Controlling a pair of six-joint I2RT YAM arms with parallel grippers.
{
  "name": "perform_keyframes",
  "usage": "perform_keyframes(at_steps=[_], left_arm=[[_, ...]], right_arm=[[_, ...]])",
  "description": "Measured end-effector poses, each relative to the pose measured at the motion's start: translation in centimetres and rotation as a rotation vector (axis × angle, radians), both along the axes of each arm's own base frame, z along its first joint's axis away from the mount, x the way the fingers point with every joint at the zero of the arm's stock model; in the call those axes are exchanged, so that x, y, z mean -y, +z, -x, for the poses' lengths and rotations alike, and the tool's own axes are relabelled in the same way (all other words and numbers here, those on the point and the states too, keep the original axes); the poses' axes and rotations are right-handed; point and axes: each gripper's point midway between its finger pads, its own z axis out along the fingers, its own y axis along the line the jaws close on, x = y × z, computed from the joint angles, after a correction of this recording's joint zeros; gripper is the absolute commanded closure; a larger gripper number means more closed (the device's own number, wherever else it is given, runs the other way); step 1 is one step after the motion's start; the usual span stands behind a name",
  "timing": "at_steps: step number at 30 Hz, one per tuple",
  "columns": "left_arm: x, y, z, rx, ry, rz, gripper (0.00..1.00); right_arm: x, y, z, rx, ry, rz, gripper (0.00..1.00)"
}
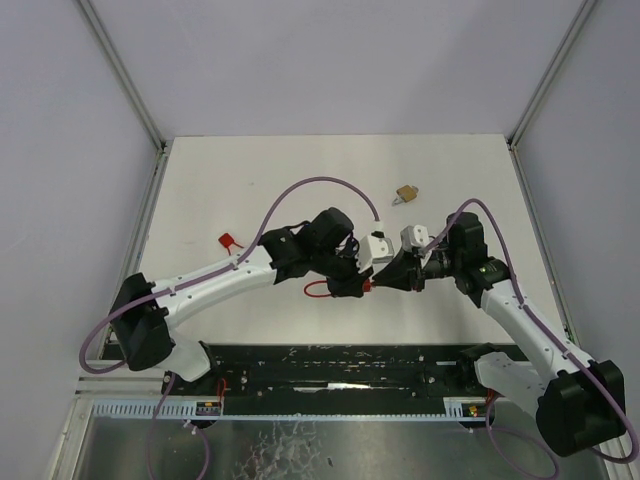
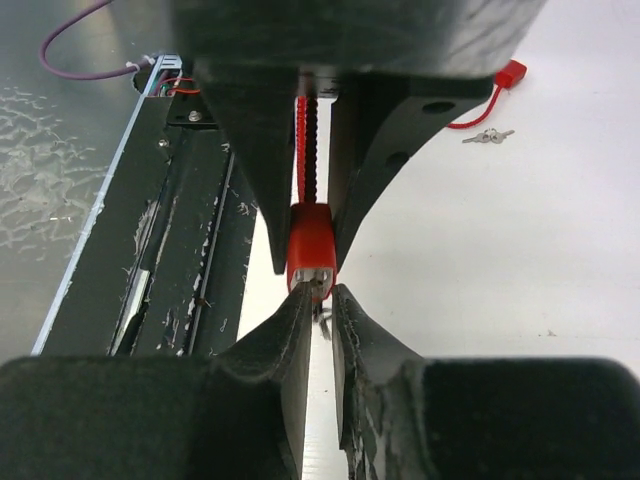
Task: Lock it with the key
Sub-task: Lock the lock.
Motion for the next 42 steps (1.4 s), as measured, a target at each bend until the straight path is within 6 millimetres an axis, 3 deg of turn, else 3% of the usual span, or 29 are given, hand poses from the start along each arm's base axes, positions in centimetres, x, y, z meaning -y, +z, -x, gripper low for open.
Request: perform_keyframes(at_steps=[5,16,21,31,33,37,42], left_arm=[[0.58,0.17,0.13,0.009,-0.008,0.0,1.0],[0.36,0.09,-0.26,0.021,0.011,-0.015,1.0],[0.29,0.12,-0.29,0.023,0.014,-0.019,1.0],[0.11,0.26,-0.64,0.035,0.03,-0.031,1.0],[0.09,0.24,-0.62,0.035,0.03,-0.032,1.0],[-0.04,0.14,-0.53,0.03,0.03,-0.039,1.0],[-0.11,0.09,-0.48,0.028,0.029,-0.042,1.0]], right_arm=[[-0.12,-0.18,-0.21,-0.012,-0.006,-0.007,0.77],[-0.29,-0.62,-0.5,-0.032,-0.011,-0.015,0.83],[-0.37,-0.55,-0.48,-0.044,-0.009,-0.024,0.76],[-0.45,-0.57,-0.44,-0.065,-0.007,-0.032,0.79],[-0.46,-0.62,-0.42,-0.068,-0.006,-0.032,0.82],[-0.51,-0.53,-0.4,-0.064,0.002,-0.037,1.0],[-0.51,-0.49,-0.12,-0.049,0.022,-0.044,1.0]])
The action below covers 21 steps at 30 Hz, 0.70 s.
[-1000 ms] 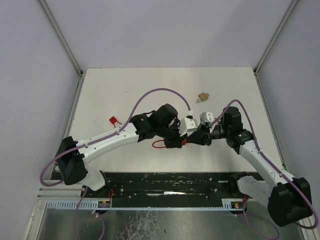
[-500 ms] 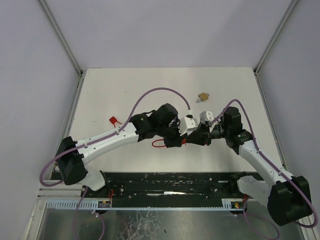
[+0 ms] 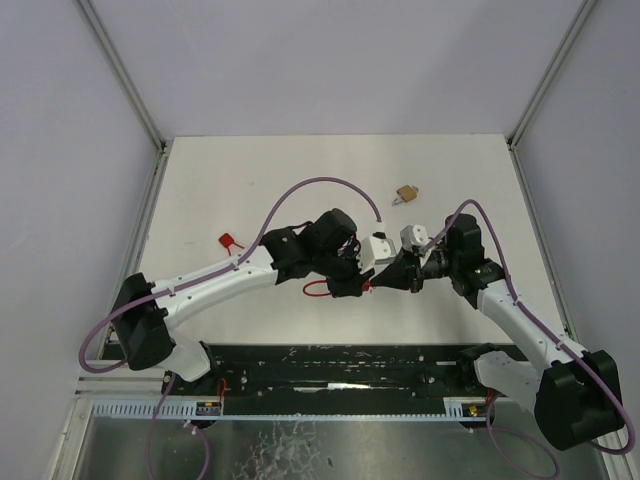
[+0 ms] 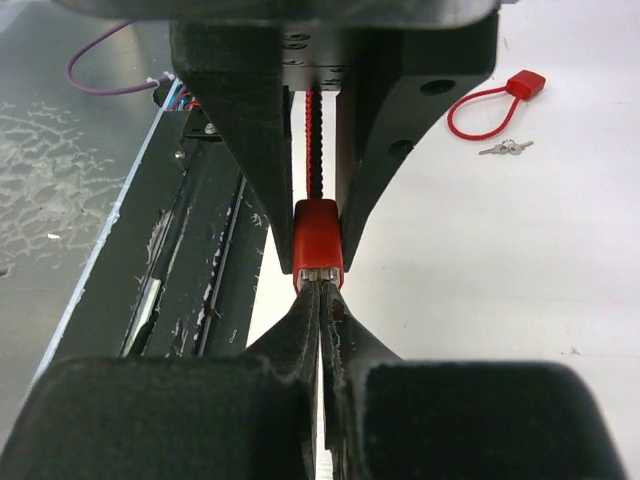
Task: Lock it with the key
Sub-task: Lock the lock.
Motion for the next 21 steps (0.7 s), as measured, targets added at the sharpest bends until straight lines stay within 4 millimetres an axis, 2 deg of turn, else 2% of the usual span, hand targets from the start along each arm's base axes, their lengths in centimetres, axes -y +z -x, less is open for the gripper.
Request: perform_keyframes(at_steps=[4,9,16,21], left_arm=[[0.0,-0.1,0.4,-0.006,-0.009,-0.006,1.0],[0.0,-0.1,0.6,-0.015,-0.018,-0.004,1.0],[0.1,0.0,0.8,-0.021,-0.024,0.0,1.0],[0.4,0.4,0.6,-0.011,-0.023,0.015,1.0]], right_arm=[[0.1,-0.3,0.5,0.044,0.03,0.001,0.83],[0.2,-0.5,0.9,0.079,0.056,-0.004,0.82],[0.2,-0.4,1.1,0.064,0.064,-0.008,0.69],[0.3,-1.0,0.9,0.037,0.036,0.009,0.67]])
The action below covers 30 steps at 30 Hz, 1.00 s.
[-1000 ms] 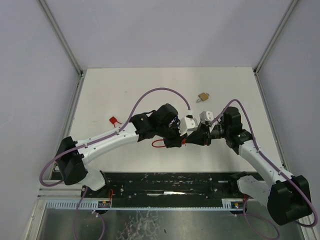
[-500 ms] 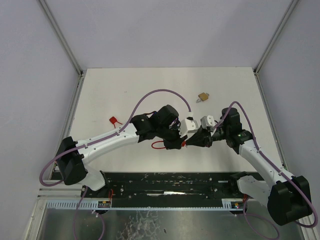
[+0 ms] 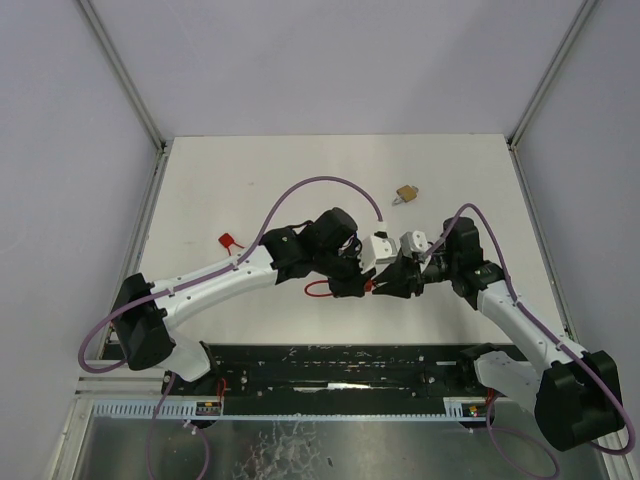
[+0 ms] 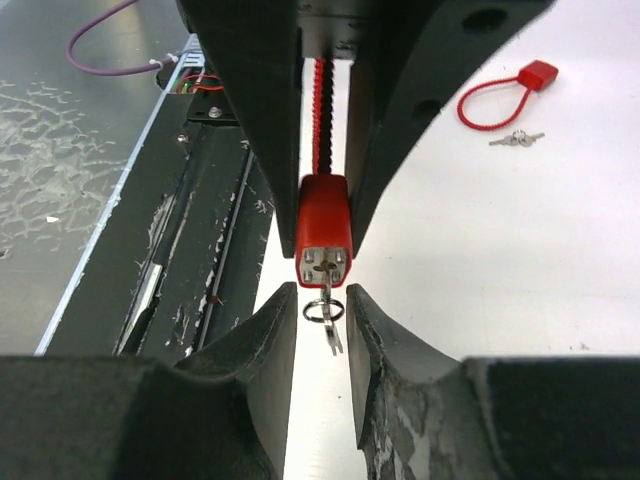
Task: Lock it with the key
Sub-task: Lock the lock.
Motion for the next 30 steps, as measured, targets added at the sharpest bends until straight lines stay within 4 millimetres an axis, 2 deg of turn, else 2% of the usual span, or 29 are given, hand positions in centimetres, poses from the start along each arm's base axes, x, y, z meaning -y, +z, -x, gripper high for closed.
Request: perform_keyframes(at_steps=[16,30], left_arm=[[0.1,0.2,-0.3,-0.025,0.062,0.0,1.0],[0.1,0.2,0.0,-0.039,0.047,0.002,1.0]], right_arm=[[0.0,-0.5,-1.4,-0.014,-0.087,0.024,0.75],[0.0,0.0,0.3,-0.021,0.003,-0.009,0.76]])
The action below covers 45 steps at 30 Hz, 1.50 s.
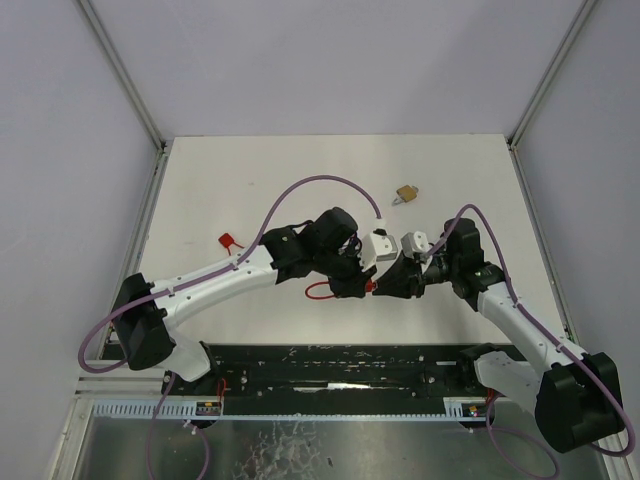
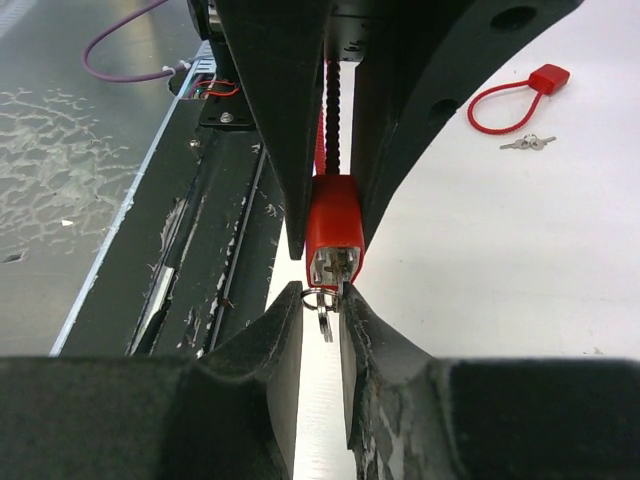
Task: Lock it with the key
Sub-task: Lock the lock.
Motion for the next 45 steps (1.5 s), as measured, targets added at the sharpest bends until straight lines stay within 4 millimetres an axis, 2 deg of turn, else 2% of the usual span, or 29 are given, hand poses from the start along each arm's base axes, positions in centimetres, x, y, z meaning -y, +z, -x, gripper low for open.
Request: perform_keyframes(at_steps=[5,9,17,23,27,40,45], left_arm=[[0.0,0.0,0.3,-0.004,-0.021,0.003,1.0],[0.0,0.0,0.3,-0.001,-0.023,0.001,1.0],[0.0,0.0,0.4,-0.004,-0.033,0.005,1.0],[-0.1,0.0,0.6,-0.008,-0.043,0.003,1.0],[-0.1,-0.1,0.6,-0.006,-0.051,0.002,1.0],[-0.2,-0.1,0.8,-0.007,-0.059,-0.003,1.0],[-0.3,-0.2,0.8,-0.009,-0.059,-0.006,1.0]], right_arm=[[0.0,0.1,0.3,-0.016,0.013,-0.007,0.67],[0.0,0.2,0.5,-0.031,0.017,-0.008,0.65],[0.0,0.3,0.5,-0.059,0.015,-0.008,0.68],[-0.3,1.0,0.2,-0.089,0.015,-0.026,0.7],[-0.4,1.3,0.1,-0.108,0.017,-0.031,0.76],[-0.3,0.8,0.2,-0.122,0.024,-0.026,0.73],[-0.2,0.5,0.4,-0.099,0.03,-0.02,0.79]])
